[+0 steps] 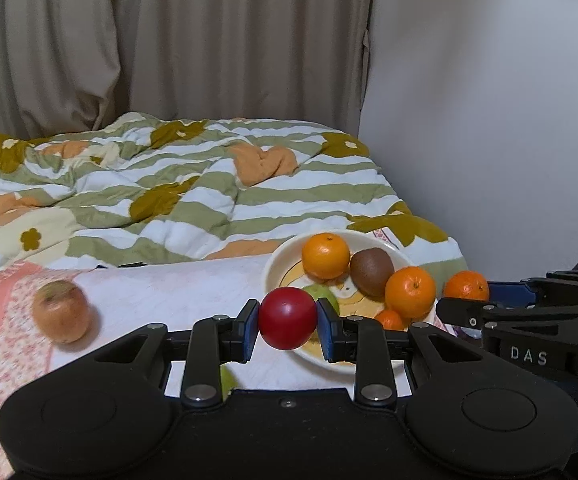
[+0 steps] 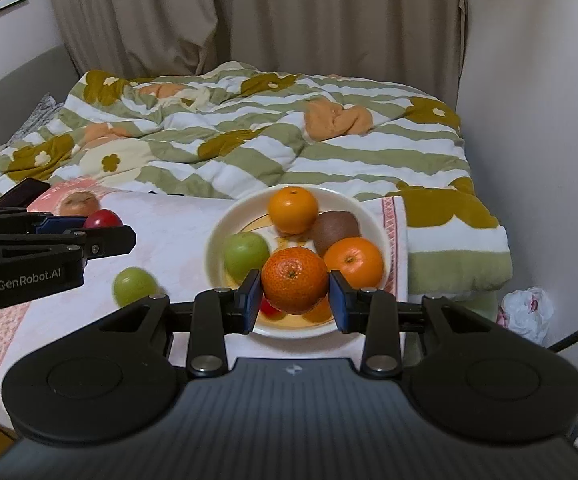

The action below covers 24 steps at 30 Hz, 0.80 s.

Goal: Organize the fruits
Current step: 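Carry the tomato and mandarin to the duck bowl and lower them in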

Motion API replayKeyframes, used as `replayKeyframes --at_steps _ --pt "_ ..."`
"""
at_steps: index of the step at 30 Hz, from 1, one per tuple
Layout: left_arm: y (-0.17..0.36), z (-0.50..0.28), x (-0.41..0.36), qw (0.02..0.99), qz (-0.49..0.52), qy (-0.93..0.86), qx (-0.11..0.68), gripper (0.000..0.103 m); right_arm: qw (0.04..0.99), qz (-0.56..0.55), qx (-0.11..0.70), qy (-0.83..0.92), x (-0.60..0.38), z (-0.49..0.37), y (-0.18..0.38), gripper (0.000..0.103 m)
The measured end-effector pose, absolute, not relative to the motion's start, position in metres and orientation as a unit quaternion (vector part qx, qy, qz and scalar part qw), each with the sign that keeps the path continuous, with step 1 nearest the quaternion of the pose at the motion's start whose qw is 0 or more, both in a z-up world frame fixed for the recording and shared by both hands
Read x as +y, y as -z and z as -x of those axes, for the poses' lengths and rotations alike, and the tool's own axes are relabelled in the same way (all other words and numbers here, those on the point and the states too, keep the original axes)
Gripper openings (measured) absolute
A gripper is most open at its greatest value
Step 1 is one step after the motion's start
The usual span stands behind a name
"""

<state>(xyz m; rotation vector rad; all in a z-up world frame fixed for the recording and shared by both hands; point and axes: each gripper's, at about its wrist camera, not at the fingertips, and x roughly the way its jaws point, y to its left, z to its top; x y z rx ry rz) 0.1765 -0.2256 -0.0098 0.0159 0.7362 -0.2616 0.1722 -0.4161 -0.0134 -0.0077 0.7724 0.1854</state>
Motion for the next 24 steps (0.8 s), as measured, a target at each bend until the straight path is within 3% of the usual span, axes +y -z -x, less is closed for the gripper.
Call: replayKeyframes --at_steps 24 --pt "0.078 -0.312 -0.265 0.891 -0.044 0.156 0.425 0.035 0.905 0.020 0.412 -0.105 -0.405 -0.242 0.066 0.051"
